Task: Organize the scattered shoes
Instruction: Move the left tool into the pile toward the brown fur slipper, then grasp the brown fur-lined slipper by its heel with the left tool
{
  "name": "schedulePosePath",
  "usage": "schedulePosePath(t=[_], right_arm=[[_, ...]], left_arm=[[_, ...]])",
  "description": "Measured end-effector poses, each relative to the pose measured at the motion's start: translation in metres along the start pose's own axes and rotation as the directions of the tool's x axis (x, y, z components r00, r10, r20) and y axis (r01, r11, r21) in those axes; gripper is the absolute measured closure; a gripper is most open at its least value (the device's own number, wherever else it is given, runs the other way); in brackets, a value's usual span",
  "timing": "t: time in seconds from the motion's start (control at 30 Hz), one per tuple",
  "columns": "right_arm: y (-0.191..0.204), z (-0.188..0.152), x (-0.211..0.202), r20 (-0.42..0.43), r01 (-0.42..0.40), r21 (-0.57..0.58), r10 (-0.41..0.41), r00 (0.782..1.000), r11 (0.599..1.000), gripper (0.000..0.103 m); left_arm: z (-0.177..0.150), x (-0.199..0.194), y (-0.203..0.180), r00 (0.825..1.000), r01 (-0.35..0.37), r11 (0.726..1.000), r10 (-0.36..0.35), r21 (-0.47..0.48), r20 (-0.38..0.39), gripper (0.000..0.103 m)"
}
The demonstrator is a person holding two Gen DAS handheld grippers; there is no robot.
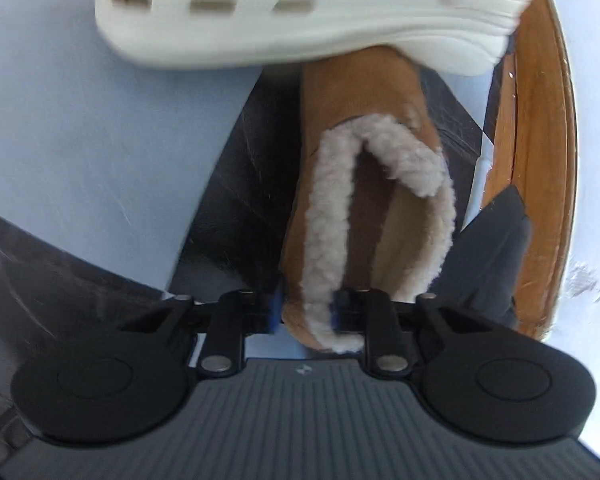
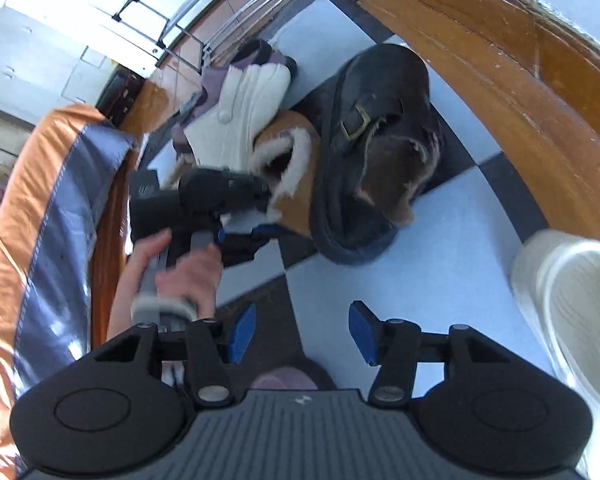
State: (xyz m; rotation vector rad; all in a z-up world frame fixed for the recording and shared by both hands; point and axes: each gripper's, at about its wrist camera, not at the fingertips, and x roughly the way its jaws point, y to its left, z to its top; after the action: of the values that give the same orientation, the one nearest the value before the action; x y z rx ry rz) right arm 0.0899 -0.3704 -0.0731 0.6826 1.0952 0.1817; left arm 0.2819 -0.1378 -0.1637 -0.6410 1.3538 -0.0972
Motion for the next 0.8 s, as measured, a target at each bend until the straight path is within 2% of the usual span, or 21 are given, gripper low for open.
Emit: schedulePosePath(t=[0.03,0.1,0.2,0.33,0.4,0.47,0.53,0.6,0.63,0.67,0.7,0.73,0.77,0.8], right_arm=[[0.004,0.011,0.006,0.005,-0.011,-0.002,0.011,1.000,1.000,0.050],[0.012,0.030,0.017,0.011,-0.035,-0.007,0.035,0.999,0.999,0.050],[0.024,0.059,0.031,0.040,-0.036,-0.028,0.038,0.999,0.999,0.044],[0.043,0.075,0.055,0.088,0.041,-0.124,-0.030,0.996,0.991,0.039],[0.056,0.074,0.077,0.067,0.039,-0.201,-0.026,0.997,0.979,0.039],[0.064,0.068,0.098,0.037,0.041,-0.220,-0.033,0.999,0.975,0.039],[0.065,0.054,0.106,0.067,0.049,-0.178,-0.037,0.997,0.983,0.044],[0.063,0.040,0.096,0.106,0.018,-0.137,-0.004,0.994,0.990,0.042],[0.061,0.034,0.090,0.121,0.009,-0.125,0.007,0.993,0.992,0.040],[0.058,0.032,0.085,0.128,0.019,-0.122,-0.003,0.992,0.992,0.038],[0.055,0.031,0.081,0.127,0.034,-0.123,-0.018,0.992,0.992,0.038],[0.052,0.031,0.078,0.125,0.046,-0.122,-0.031,0.992,0.991,0.038],[0.049,0.032,0.074,0.121,0.052,-0.115,-0.038,0.992,0.992,0.038],[0.044,0.033,0.070,0.117,0.055,-0.104,-0.042,0.992,0.993,0.038]], left_arm=[[-0.004,-0.009,-0.003,1.000,-0.009,0.999,0.008,0.030,0.024,0.094],[-0.007,-0.034,0.003,0.997,0.063,0.998,-0.064,0.025,0.042,0.103],[-0.009,-0.082,0.011,0.984,0.153,0.987,-0.156,0.041,0.088,0.103],[-0.011,-0.121,0.033,0.985,0.132,0.990,-0.137,0.051,0.109,0.103],[-0.024,-0.137,0.061,0.984,0.120,0.992,-0.125,0.040,0.128,0.103],[-0.026,-0.139,0.081,0.985,0.122,0.992,-0.126,0.042,0.121,0.103],[-0.032,-0.133,0.095,0.983,0.152,0.988,-0.153,0.018,0.102,0.103],[-0.030,-0.114,0.110,0.972,0.230,0.971,-0.226,-0.064,0.066,0.100],[-0.027,-0.104,0.112,0.955,0.297,0.948,-0.294,-0.110,0.050,0.100],[-0.025,-0.093,0.114,0.932,0.363,0.919,-0.361,-0.156,0.037,0.098],[-0.021,-0.086,0.112,0.925,0.380,0.910,-0.379,-0.166,0.035,0.091],[-0.021,-0.086,0.107,0.929,0.370,0.914,-0.368,-0.164,0.042,0.087],[-0.015,-0.082,0.097,0.945,0.326,0.934,-0.320,-0.143,0.064,0.076],[-0.012,-0.078,0.091,0.952,0.306,0.942,-0.300,-0.135,0.066,0.068]])
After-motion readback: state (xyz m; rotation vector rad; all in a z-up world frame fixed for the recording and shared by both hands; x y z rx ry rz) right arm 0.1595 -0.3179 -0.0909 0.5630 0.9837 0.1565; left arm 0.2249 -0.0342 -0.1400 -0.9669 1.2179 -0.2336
